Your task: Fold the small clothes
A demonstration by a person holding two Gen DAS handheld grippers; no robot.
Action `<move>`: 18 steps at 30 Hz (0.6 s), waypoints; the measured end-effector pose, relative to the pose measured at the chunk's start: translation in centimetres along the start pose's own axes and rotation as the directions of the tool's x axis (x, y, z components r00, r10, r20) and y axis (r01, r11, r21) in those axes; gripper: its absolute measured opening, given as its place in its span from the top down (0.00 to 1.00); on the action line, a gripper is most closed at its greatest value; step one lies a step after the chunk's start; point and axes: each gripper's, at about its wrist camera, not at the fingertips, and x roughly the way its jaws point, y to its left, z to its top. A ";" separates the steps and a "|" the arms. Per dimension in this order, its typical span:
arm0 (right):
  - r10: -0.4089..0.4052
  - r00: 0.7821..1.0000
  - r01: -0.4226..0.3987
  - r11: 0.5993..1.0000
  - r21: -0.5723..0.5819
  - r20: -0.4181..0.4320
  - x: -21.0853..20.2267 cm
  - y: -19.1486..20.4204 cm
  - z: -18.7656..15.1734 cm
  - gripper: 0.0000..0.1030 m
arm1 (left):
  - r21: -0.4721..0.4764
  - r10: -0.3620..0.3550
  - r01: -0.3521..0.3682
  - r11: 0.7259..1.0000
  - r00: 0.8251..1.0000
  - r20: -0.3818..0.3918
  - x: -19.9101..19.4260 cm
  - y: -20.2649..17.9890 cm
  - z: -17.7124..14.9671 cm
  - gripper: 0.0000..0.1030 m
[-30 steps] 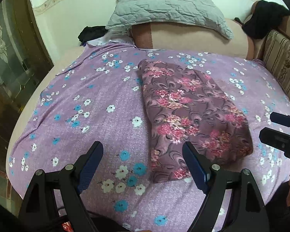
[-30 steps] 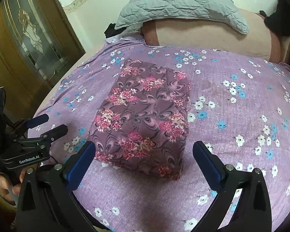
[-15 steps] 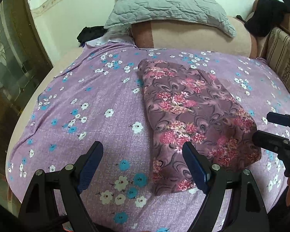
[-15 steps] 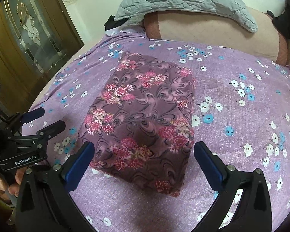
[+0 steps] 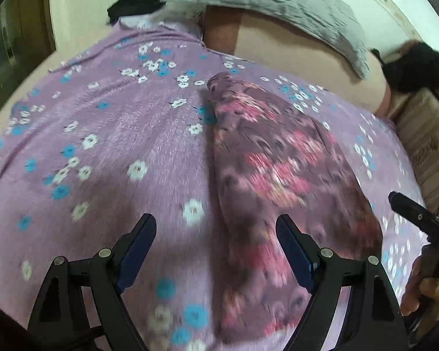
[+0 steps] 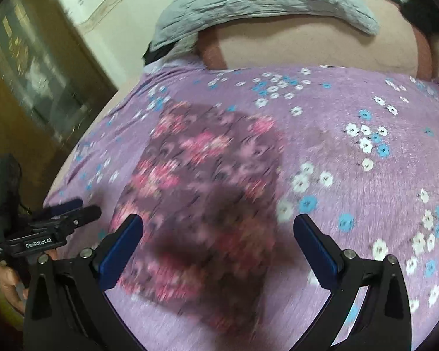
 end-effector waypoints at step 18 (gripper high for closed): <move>0.115 0.989 -0.123 0.989 0.081 0.096 6.7 -3.8 7.1 0.94 | 0.022 -0.069 0.069 0.997 0.998 0.011 10.3 -1.3 9.9 0.50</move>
